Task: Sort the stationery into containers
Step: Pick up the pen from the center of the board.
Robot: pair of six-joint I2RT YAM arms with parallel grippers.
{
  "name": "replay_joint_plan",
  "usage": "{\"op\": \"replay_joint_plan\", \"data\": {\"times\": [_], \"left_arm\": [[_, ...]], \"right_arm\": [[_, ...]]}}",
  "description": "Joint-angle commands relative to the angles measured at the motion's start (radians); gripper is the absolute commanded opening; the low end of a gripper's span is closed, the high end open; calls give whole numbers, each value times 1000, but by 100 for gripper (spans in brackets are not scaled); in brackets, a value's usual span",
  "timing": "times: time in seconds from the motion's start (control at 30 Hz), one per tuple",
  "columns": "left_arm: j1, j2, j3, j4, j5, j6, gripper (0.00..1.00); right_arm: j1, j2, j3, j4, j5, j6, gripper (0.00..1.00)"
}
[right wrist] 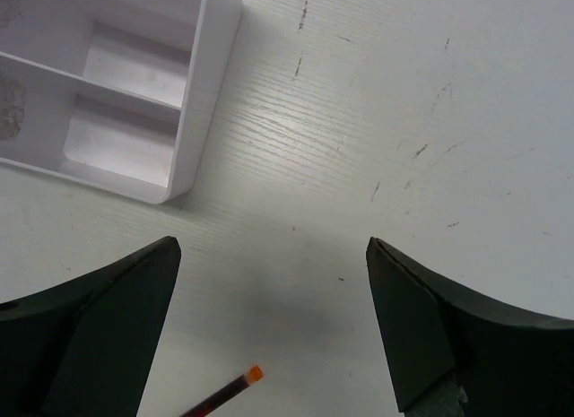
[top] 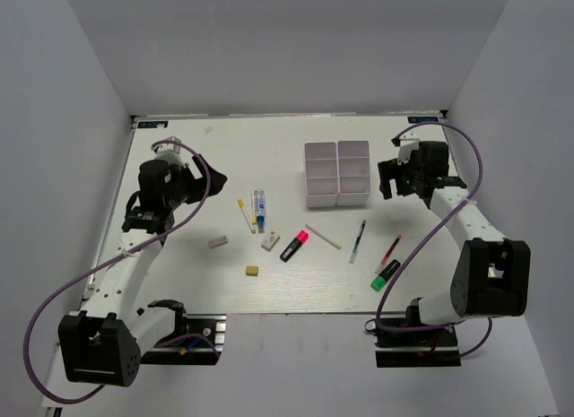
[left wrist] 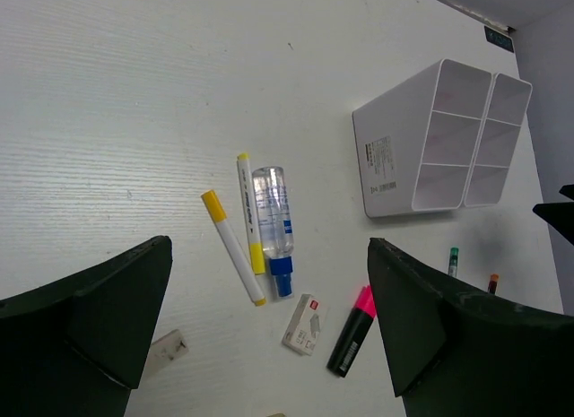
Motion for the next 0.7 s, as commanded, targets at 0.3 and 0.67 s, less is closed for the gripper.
{"op": "replay_joint_plan", "data": {"times": [0.3,0.67], "left_arm": [[1,20,17,4,39,8,99],[-8,163,112,2,122,8,61]], "right_arm": [[0,-16,72,-69,-106,-87,90],[-1,-30,113,-203,-244,-271,90]]}}
